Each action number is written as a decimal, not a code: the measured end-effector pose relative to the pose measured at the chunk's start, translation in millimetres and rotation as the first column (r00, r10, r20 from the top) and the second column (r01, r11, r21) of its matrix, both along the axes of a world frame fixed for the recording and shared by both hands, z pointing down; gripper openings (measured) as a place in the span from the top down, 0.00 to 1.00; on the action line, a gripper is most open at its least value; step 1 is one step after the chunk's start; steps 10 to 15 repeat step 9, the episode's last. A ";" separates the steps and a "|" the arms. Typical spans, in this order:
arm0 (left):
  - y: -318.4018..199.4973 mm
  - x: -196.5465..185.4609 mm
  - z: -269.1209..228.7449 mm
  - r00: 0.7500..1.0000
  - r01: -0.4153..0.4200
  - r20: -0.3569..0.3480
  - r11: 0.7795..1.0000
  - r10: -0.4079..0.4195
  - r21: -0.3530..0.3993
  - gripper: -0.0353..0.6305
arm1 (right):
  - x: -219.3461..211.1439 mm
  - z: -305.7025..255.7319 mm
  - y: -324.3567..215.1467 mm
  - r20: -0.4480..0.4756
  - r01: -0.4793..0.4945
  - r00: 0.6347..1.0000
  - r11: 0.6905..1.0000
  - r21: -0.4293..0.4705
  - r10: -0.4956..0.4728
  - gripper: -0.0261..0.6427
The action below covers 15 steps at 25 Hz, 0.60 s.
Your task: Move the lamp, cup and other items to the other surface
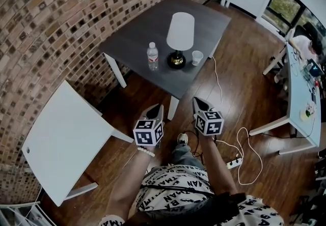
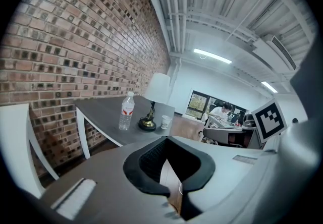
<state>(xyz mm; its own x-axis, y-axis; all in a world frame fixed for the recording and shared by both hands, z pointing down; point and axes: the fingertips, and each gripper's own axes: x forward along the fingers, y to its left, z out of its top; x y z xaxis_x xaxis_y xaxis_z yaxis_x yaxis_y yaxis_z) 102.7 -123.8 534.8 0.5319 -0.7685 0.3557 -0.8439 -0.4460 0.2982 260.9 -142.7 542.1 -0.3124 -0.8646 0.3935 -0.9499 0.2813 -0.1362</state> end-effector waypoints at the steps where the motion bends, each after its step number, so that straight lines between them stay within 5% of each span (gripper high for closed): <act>1: -0.4 0.8 0.0 1.000 0.000 0.000 1.000 0.000 0.000 0.94 | 0.8 -0.5 -0.7 0.000 0.000 1.000 1.000 0.002 0.000 0.96; 15: -2.2 6.5 -1.6 1.000 -0.003 0.000 1.000 0.003 0.001 0.94 | 7.3 -2.5 -2.9 -0.007 -0.003 1.000 1.000 0.006 0.003 0.96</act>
